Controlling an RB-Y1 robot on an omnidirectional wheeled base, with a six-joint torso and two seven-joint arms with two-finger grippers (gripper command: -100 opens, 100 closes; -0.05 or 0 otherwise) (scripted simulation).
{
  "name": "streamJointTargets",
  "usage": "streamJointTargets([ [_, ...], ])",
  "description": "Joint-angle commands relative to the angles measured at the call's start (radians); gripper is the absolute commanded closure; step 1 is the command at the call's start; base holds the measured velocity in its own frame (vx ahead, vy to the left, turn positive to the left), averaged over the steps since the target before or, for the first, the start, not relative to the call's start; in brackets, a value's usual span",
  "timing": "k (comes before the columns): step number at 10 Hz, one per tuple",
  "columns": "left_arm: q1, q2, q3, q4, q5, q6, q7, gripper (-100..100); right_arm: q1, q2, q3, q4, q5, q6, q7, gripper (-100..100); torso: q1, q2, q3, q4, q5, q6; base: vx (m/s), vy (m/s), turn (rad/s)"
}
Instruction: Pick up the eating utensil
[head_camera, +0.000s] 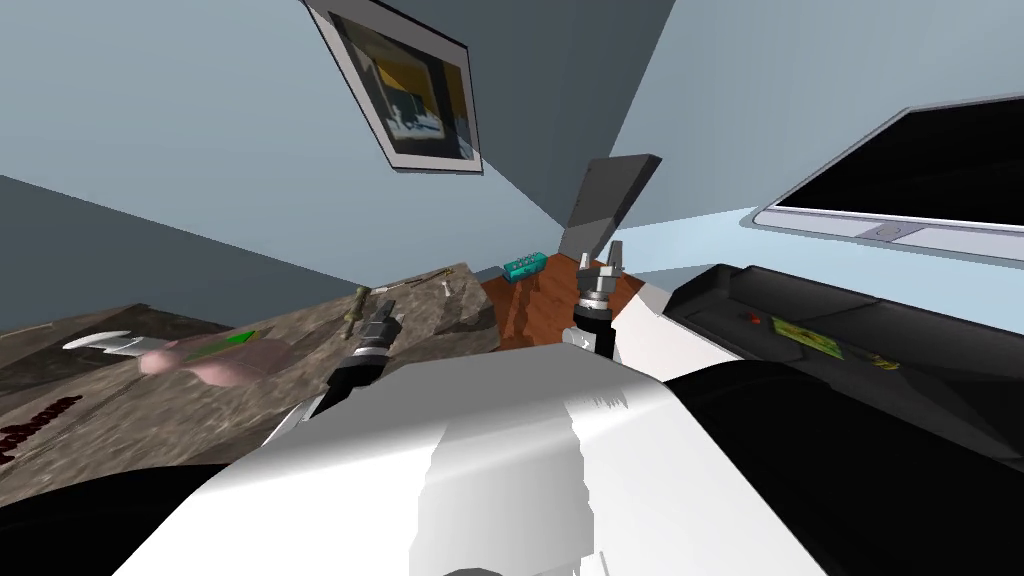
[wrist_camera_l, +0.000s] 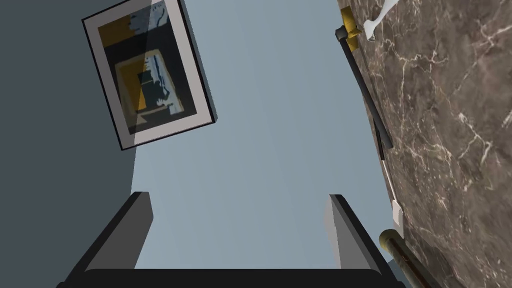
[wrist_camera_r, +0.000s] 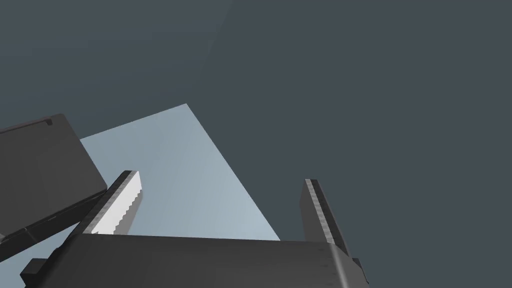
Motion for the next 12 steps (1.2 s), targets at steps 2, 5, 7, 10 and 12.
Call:
streamJointTargets([
  [2,0.044,0.078,0.047,0.046,0.025,0.063,0.012,-100,0.000,0.000,0.000,0.000,0.000,0.000,0.000,0,0.000,0.000,0.000,0.000,0.000,0.001,-0.022,-0.083,-0.281],
  [5,0.086,0.160,0.084,0.100,0.056,0.110,0.023,-100,0.000,0.000,0.000,0.000,0.000,0.000,0.000,0,-0.001,-0.001,-0.001,0.000,0.000,0.000,-0.002,-0.088,-0.276],
  [7,0.129,0.233,0.111,0.156,0.095,0.154,0.031,-100,0.000,0.000,0.000,0.000,0.000,0.000,0.000,0,0.000,-0.002,-0.001,0.000,0.000,0.001,0.024,-0.089,-0.365],
  [10,0.172,0.313,0.128,0.215,0.143,0.193,0.037,-100,0.000,0.000,0.000,0.000,0.000,0.000,0.000,0,0.001,-0.003,-0.002,-0.001,0.000,0.000,0.035,-0.057,-0.225],
  [12,0.194,0.353,0.132,0.244,0.169,0.211,0.040,-100,0.000,0.000,0.000,0.000,0.000,0.000,0.000,0,0.003,-0.004,-0.002,-0.001,0.001,-0.001,0.045,-0.031,-0.137],
])
